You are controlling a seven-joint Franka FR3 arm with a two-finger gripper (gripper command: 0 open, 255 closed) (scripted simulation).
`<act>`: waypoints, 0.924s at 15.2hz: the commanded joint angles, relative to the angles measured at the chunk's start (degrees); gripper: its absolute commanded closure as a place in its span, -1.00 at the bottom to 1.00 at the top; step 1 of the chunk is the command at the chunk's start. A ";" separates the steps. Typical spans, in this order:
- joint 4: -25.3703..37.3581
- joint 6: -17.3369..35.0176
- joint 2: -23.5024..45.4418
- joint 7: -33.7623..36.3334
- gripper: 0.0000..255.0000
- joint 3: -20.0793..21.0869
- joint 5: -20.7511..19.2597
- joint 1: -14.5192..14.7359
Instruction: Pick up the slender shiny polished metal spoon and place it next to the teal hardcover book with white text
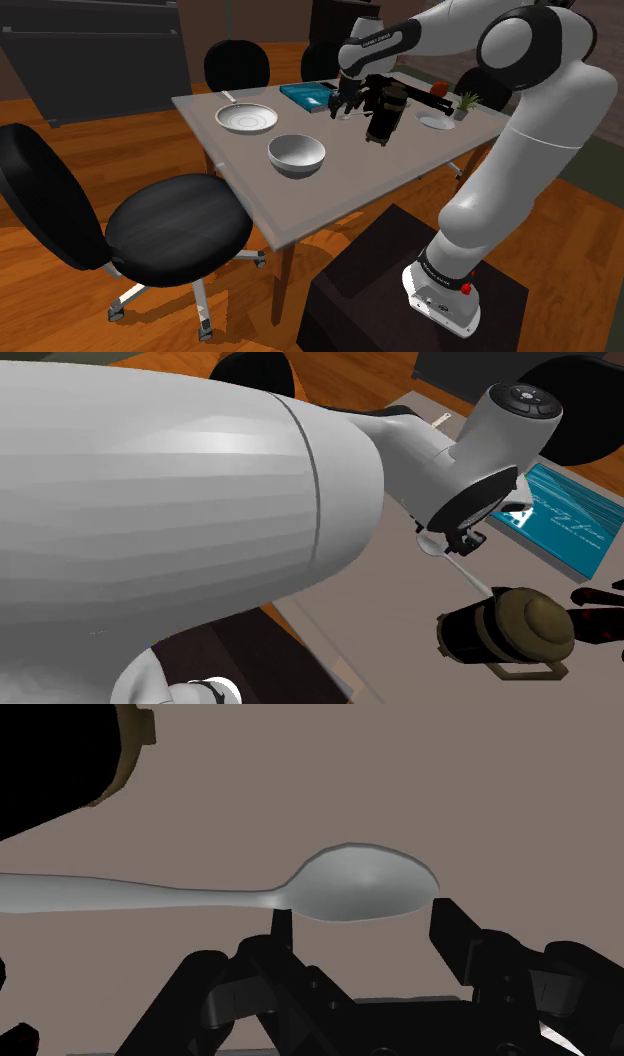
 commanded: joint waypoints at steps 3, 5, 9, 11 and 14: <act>8.05 -1.83 6.19 -4.83 1.00 -1.69 1.52 -2.36; 12.55 -3.06 9.49 -7.01 1.00 -2.31 2.35 -3.60; 22.82 -6.24 16.66 -10.96 1.00 -3.15 4.00 -6.32; 28.75 -8.27 20.62 -12.70 1.00 -3.40 4.79 -7.79; 29.66 -7.58 22.24 -13.27 1.00 -3.40 5.08 -8.27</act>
